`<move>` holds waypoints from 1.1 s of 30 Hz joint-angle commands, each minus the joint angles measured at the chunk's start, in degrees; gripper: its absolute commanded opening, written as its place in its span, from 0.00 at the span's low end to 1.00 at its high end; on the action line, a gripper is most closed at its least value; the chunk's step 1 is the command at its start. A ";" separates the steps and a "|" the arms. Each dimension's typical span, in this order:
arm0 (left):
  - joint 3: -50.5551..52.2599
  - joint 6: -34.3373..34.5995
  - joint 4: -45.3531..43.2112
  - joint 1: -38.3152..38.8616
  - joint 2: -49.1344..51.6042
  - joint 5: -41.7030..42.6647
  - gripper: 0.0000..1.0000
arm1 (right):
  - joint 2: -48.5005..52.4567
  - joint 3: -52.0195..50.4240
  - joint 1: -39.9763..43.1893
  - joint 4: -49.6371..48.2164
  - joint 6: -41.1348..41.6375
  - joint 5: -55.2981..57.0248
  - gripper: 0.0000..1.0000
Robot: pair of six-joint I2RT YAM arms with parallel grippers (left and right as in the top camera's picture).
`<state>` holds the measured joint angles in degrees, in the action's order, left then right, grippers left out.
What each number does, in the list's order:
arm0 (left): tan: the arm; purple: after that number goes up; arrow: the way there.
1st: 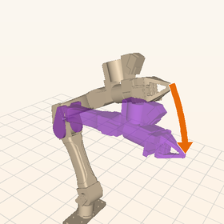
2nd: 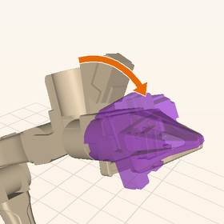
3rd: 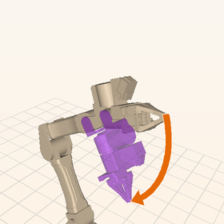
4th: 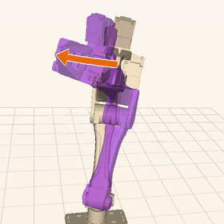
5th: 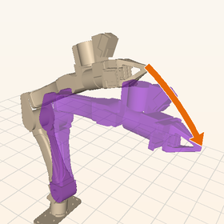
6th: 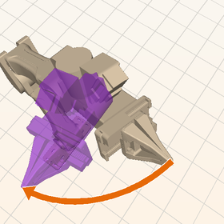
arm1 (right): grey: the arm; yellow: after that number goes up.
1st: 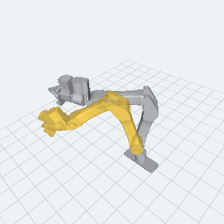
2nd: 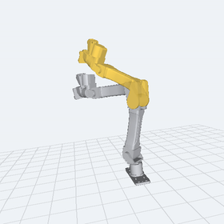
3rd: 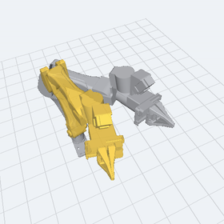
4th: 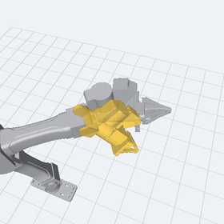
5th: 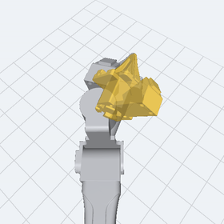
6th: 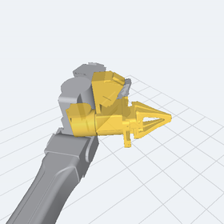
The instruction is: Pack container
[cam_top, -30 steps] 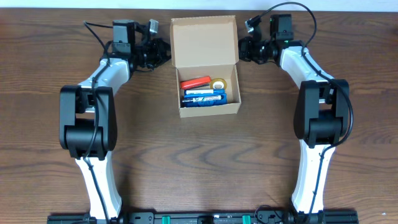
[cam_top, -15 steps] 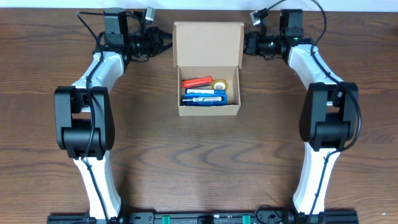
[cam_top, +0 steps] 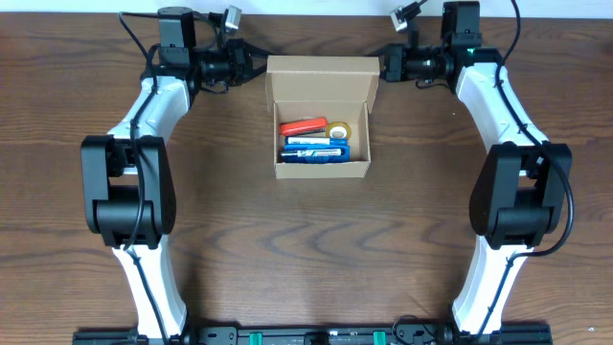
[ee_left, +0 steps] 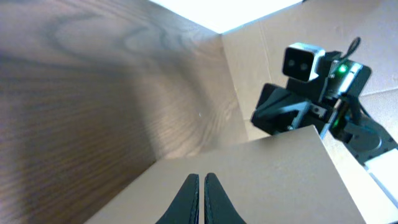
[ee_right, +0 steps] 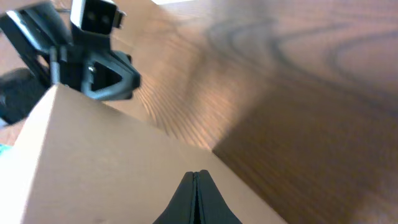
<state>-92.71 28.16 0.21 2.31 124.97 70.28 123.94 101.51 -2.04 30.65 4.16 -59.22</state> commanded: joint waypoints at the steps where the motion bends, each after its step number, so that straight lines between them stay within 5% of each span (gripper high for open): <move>1: -1.20 -5.79 4.46 0.00 -2.86 1.31 0.06 | -2.93 -0.04 -1.51 4.11 -7.04 3.45 0.01; 12: -1.20 -20.50 24.17 0.09 -4.92 -5.25 0.05 | -8.63 -0.04 -4.04 15.26 -15.65 15.15 0.01; 22: -1.20 -34.01 43.41 2.34 -17.07 -24.02 0.06 | -15.17 -0.04 -4.13 23.76 -18.01 18.71 0.01; 33: 0.13 -40.85 55.87 10.03 -21.70 -33.64 0.06 | -15.82 -0.11 -6.05 37.16 -22.71 18.73 0.02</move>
<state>-93.23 -9.41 55.61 11.44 102.65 39.79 109.03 101.51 -7.27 67.24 -16.36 -40.27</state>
